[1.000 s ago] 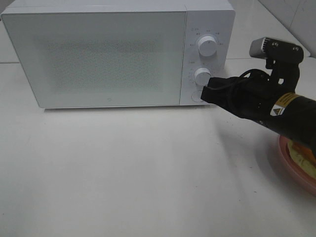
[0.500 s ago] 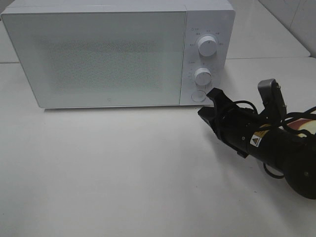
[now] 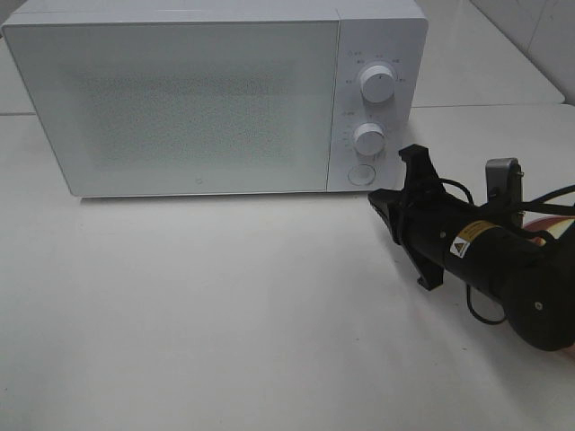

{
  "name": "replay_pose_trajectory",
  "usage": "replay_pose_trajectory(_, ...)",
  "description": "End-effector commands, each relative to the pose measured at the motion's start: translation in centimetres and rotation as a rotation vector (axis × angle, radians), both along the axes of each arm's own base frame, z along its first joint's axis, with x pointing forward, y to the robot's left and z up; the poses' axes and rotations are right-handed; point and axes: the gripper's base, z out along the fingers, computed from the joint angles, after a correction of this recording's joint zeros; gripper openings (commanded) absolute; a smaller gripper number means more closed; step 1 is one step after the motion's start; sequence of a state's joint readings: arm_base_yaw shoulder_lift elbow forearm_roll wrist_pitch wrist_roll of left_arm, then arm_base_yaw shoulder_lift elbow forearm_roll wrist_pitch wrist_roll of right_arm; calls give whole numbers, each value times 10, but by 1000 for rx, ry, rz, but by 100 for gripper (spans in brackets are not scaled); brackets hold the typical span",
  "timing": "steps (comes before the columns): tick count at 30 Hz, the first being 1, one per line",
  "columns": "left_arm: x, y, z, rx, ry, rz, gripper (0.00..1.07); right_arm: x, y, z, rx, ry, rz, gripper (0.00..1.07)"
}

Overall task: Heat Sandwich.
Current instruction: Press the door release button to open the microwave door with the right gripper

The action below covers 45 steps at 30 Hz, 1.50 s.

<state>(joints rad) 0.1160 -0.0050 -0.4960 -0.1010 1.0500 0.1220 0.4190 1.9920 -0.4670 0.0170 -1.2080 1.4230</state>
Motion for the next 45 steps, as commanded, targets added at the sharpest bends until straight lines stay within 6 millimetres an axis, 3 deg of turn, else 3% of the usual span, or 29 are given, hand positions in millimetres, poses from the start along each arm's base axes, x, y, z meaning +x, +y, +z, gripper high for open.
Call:
replay_pose_trajectory(1, -2, -1, 0, -8, -32, 3, 98, 14, 7, 14, 111, -80, -14, 0)
replay_pose_trajectory(10, -2, -1, 0, -8, -32, 3, 98, 32, 15, 10, 115, -58, -19, 0)
replay_pose_trajectory(20, -2, -1, 0, -8, -32, 3, 98, 47, 22, -15, 158, 104, -68, 0)
replay_pose_trajectory(30, -2, -1, 0, -8, -32, 3, 98, 52, 10, -19, 89, 126, -201, 0)
replay_pose_trajectory(45, -2, -1, 0, -8, -32, 3, 98, 77, 22, -18, 78, 80, -185, 0)
